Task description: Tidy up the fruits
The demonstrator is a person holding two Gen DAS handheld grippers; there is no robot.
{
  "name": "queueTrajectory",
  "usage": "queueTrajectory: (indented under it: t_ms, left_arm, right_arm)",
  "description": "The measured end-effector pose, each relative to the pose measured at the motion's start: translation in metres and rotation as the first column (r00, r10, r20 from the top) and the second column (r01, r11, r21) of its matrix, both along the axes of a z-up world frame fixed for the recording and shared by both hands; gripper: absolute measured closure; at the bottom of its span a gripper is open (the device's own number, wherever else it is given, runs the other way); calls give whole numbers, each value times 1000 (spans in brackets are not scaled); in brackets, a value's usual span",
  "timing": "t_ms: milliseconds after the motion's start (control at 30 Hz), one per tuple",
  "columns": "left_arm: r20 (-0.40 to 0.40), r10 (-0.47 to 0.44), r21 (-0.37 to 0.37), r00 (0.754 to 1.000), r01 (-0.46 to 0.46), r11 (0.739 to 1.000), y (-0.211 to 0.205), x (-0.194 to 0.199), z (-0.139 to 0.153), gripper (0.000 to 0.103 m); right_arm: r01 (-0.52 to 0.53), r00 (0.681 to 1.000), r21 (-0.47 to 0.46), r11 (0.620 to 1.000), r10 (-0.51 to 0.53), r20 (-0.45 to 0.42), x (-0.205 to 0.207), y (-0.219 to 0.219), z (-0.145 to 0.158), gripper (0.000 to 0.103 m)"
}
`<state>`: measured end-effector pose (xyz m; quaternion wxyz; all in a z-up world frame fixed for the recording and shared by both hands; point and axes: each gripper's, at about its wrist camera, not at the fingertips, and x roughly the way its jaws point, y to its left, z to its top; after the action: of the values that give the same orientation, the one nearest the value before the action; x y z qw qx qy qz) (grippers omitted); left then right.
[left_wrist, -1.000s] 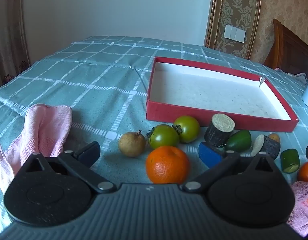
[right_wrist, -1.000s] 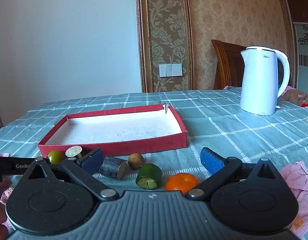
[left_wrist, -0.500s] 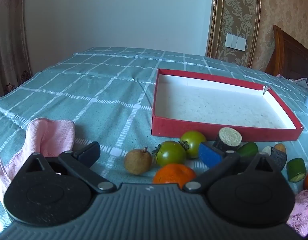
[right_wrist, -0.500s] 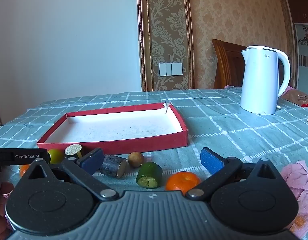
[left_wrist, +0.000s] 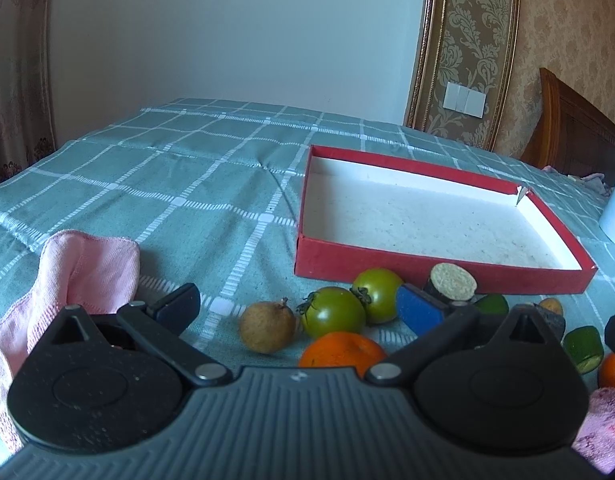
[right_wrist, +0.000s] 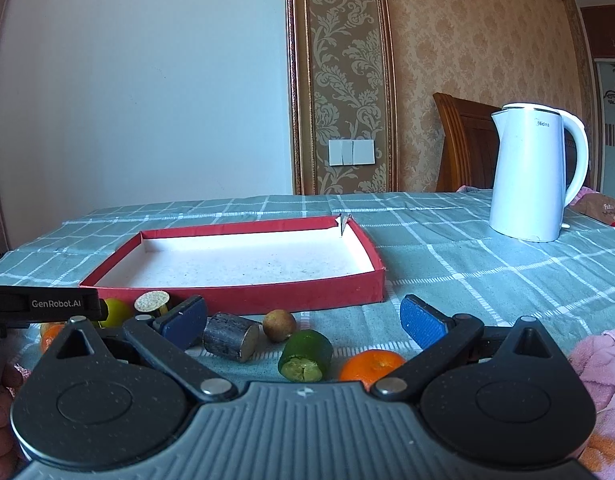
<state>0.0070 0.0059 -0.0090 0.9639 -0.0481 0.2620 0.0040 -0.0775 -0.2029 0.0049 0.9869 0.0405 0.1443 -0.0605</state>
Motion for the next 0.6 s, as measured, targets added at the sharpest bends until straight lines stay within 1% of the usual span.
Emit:
queueTrajectory:
  t_ms: [133, 267, 433, 533, 600]
  left_arm:
    - [-3, -17, 14, 1000, 17, 1000, -4, 0, 0, 0]
    - [-7, -30, 3, 1000, 30, 1000, -4, -1, 0, 0]
    - [-7, -30, 14, 1000, 31, 999, -6, -1, 2, 0]
    - [-14, -45, -34, 999, 45, 998, -1, 1, 3, 0]
    - [-24, -30, -57, 999, 29, 998, 3, 3, 3, 0]
  right_arm:
    - [-6, 1000, 29, 1000, 6, -3, 1, -4, -1, 0]
    - [-4, 1000, 60, 998, 5, -6, 0, -8, -3, 0]
    - [0, 1000, 63, 998, 0, 2, -1, -7, -4, 0]
    - [-9, 1000, 55, 998, 10, -5, -1, -5, -4, 0]
    - [-13, 1000, 51, 999, 13, -9, 0, -5, -4, 0]
